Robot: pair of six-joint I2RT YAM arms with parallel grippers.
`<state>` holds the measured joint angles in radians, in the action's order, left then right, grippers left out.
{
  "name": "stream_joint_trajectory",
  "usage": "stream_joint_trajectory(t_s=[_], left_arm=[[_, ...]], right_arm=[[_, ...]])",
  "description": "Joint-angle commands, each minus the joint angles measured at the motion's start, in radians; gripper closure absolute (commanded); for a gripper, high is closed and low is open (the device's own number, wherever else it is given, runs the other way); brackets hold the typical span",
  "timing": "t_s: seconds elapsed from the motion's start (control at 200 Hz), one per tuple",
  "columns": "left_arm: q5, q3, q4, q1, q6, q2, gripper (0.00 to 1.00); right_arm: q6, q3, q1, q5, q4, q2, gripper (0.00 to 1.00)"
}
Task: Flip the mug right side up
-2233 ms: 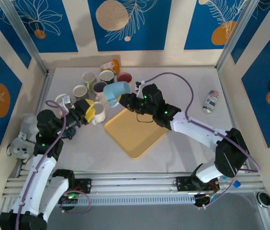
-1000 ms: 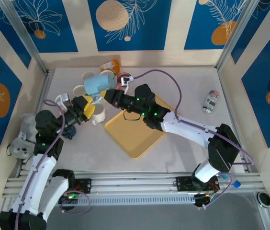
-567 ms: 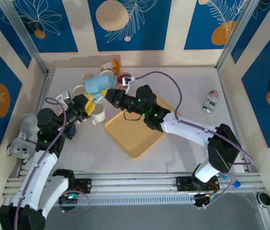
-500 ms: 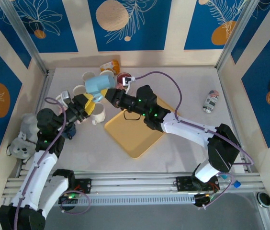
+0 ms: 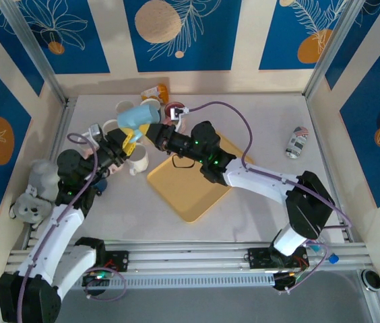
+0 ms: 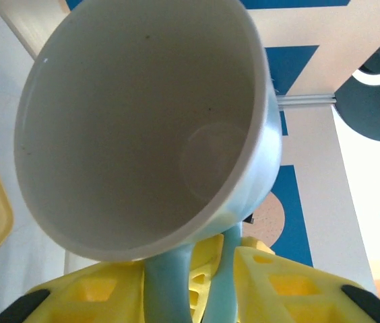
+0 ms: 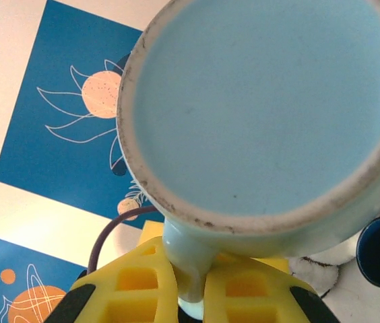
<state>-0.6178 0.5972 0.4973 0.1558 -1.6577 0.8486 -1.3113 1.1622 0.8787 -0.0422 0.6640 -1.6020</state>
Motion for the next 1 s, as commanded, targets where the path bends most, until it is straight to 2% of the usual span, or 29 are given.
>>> stream_joint_trajectory(t_s=[0.0,0.14,0.245,0.315,0.37,0.48,0.52,0.59,0.665,0.755,0.995], left_arm=[[0.032,0.038,0.108,0.013,0.002,0.000,0.70],[0.048,0.049,0.112,0.013,0.024,0.001,0.81],[0.057,0.056,0.127,0.013,0.057,0.002,1.00],[0.059,0.061,0.121,0.013,0.089,-0.005,1.00],[0.058,0.062,0.104,0.013,0.120,-0.014,1.00],[0.051,0.065,0.048,0.013,0.188,-0.032,1.00],[0.047,0.072,0.028,0.012,0.216,-0.035,1.00],[0.035,0.096,-0.012,0.013,0.280,-0.040,1.00],[0.022,0.141,-0.125,0.012,0.373,-0.049,1.00],[0.023,0.213,-0.341,0.012,0.558,-0.064,1.00],[0.115,0.315,-0.809,0.012,0.991,-0.126,1.00]], right_arm=[[0.012,-0.001,0.008,-0.032,0.104,0.010,1.00],[0.014,-0.003,0.006,-0.034,0.098,0.006,1.00],[0.031,0.002,0.005,-0.034,0.065,0.007,1.00],[0.047,0.003,0.005,-0.017,0.012,0.016,1.00],[0.066,0.008,0.005,-0.006,-0.034,0.027,0.88],[0.107,0.017,0.005,0.016,-0.127,0.053,0.55],[0.121,0.019,0.002,0.028,-0.163,0.063,0.49],[0.147,0.020,-0.002,0.033,-0.224,0.083,0.43],[0.189,0.018,-0.008,0.036,-0.294,0.113,0.39],[0.283,0.020,-0.015,0.055,-0.421,0.160,0.38],[0.546,0.050,-0.045,0.160,-0.848,0.282,0.38]])
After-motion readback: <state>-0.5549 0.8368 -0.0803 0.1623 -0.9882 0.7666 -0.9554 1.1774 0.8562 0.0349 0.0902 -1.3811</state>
